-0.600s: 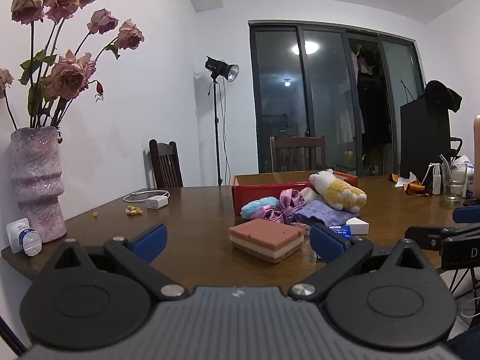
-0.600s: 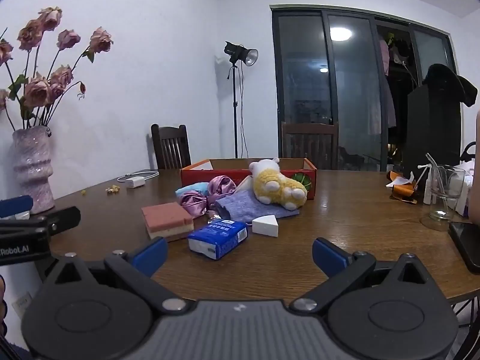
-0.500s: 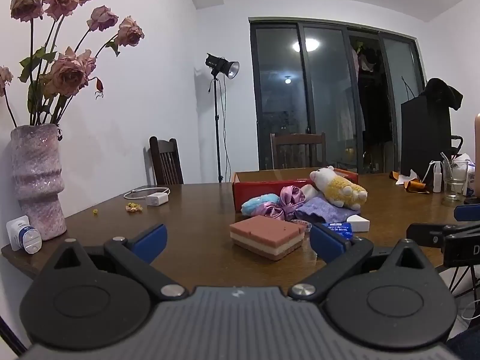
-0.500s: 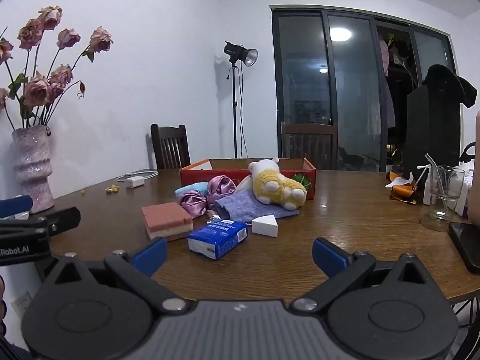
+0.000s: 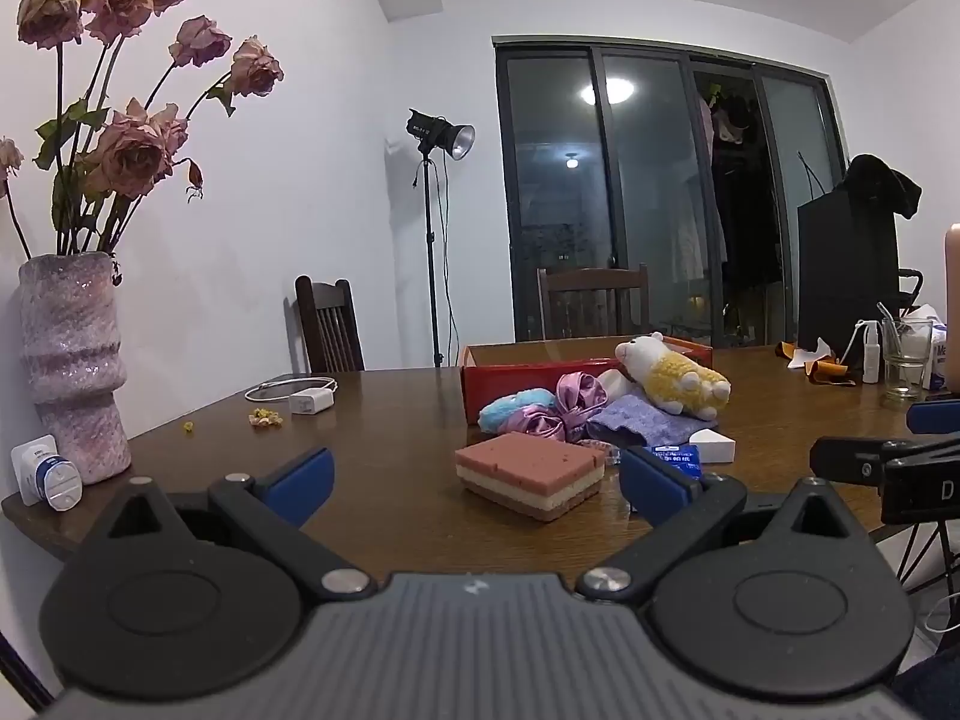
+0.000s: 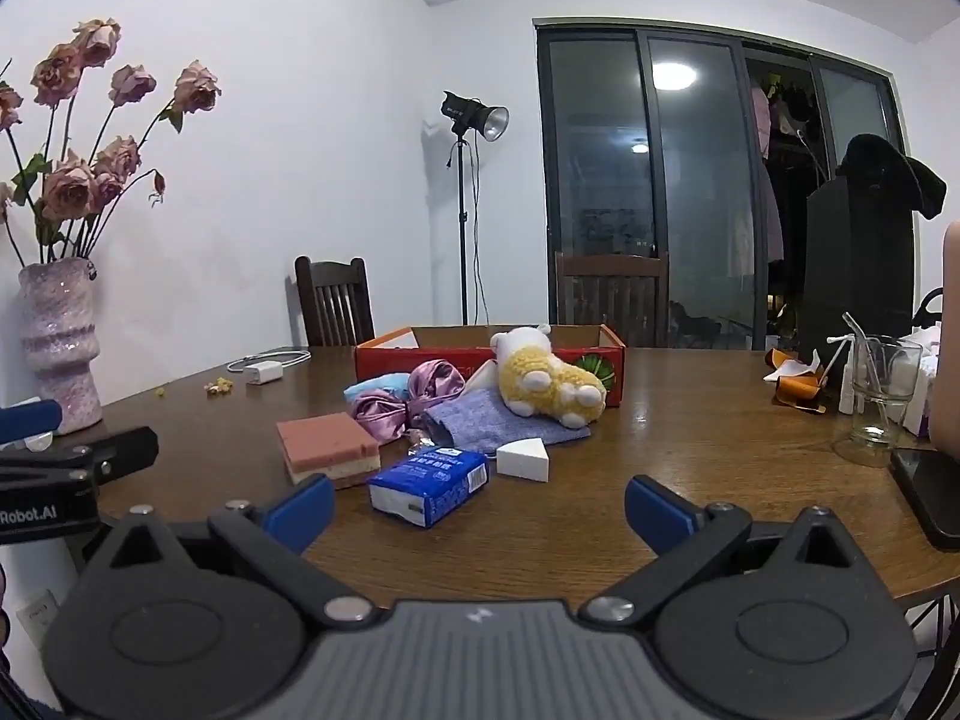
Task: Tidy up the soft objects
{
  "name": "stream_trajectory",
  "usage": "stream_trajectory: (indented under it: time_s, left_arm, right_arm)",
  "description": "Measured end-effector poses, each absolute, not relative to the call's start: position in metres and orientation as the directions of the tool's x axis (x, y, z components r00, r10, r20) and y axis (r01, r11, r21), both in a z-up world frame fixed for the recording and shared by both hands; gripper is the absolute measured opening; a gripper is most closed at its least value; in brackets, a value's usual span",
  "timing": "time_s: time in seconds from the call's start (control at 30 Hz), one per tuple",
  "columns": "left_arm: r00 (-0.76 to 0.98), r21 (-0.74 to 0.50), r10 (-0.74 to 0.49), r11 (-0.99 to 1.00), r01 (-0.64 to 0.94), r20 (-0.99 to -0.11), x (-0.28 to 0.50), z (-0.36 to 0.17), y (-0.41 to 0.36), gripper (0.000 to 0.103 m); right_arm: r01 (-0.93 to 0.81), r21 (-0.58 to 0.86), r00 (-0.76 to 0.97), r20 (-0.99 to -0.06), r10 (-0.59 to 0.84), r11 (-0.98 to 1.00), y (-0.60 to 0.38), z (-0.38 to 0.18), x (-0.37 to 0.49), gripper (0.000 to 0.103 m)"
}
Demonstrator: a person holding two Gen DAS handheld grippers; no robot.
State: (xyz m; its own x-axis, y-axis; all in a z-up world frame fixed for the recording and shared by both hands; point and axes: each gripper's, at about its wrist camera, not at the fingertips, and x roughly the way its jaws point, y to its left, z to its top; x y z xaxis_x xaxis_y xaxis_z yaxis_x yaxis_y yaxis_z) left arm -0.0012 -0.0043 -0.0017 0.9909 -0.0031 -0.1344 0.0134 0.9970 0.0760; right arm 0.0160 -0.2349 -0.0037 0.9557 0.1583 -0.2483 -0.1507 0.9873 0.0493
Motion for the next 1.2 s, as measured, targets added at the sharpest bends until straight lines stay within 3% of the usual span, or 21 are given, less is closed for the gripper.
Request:
stream_trajectory:
  time_s: [1.2]
  left_arm:
    - [0.988, 0.083, -0.004, 0.996, 0.018, -0.156, 0.0018, -0.0048, -0.0048, 0.103]
  right_arm:
    - [-0.156, 0.045, 0.95, -0.266, 0.162, 0.987, -0.2316, -0.0034, 0.0182, 0.103]
